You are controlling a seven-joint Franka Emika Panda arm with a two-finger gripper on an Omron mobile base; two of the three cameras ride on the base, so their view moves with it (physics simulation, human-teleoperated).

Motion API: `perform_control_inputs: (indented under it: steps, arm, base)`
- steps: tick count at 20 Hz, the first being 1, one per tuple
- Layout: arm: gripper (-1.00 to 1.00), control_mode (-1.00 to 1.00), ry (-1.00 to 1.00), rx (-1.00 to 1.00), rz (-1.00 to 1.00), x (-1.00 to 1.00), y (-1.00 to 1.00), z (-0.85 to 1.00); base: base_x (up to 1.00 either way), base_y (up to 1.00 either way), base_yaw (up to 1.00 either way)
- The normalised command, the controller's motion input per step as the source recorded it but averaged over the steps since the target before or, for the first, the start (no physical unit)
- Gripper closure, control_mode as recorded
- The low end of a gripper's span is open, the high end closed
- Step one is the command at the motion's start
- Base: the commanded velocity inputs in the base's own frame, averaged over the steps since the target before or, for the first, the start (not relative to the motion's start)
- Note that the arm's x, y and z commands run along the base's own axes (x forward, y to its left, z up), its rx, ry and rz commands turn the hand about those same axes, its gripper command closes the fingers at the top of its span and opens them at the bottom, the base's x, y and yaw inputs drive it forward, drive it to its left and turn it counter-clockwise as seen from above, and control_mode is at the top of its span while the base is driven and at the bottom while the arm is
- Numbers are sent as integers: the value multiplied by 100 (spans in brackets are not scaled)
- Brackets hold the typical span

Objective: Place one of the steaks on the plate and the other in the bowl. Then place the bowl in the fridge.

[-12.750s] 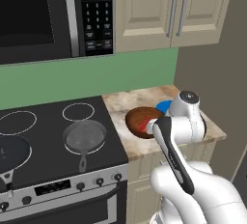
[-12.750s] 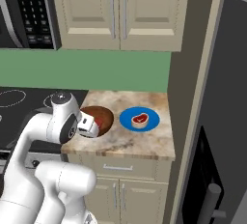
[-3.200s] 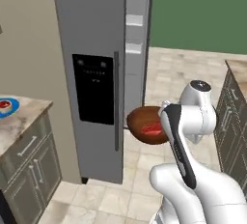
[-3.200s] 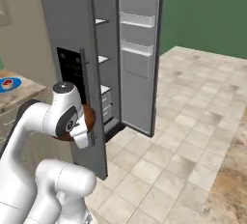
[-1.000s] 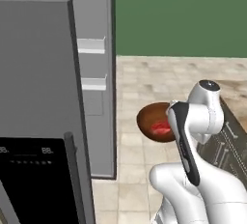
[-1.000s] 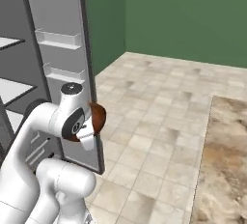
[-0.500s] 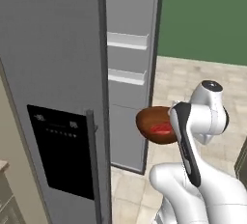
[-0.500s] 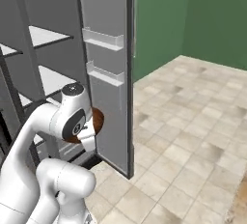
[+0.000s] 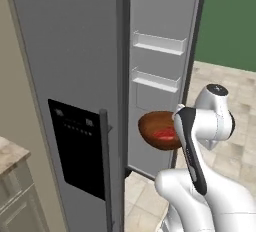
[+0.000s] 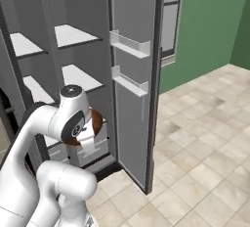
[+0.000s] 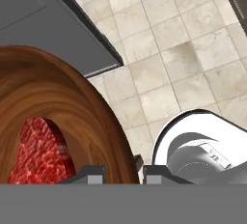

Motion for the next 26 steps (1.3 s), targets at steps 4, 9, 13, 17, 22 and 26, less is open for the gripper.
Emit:
perform_control_inputs:
  steps: [4, 9, 13, 17, 22, 26]
  arm:
    - [100, 100, 0, 0, 0, 0, 0, 0]
    - [100, 100, 0, 0, 0, 0, 0, 0]
    - [100, 100, 0, 0, 0, 0, 0, 0]
    - [100, 100, 0, 0, 0, 0, 0, 0]
    - [100, 100, 0, 0, 0, 0, 0, 0]
    - [100, 100, 0, 0, 0, 0, 0, 0]
  base:
    - [37, -56, 18]
    - [15, -25, 35]
    - [-17, 0, 33]
    - [-27, -39, 31]
    - [-7, -92, 29]
    - [-8, -79, 32]
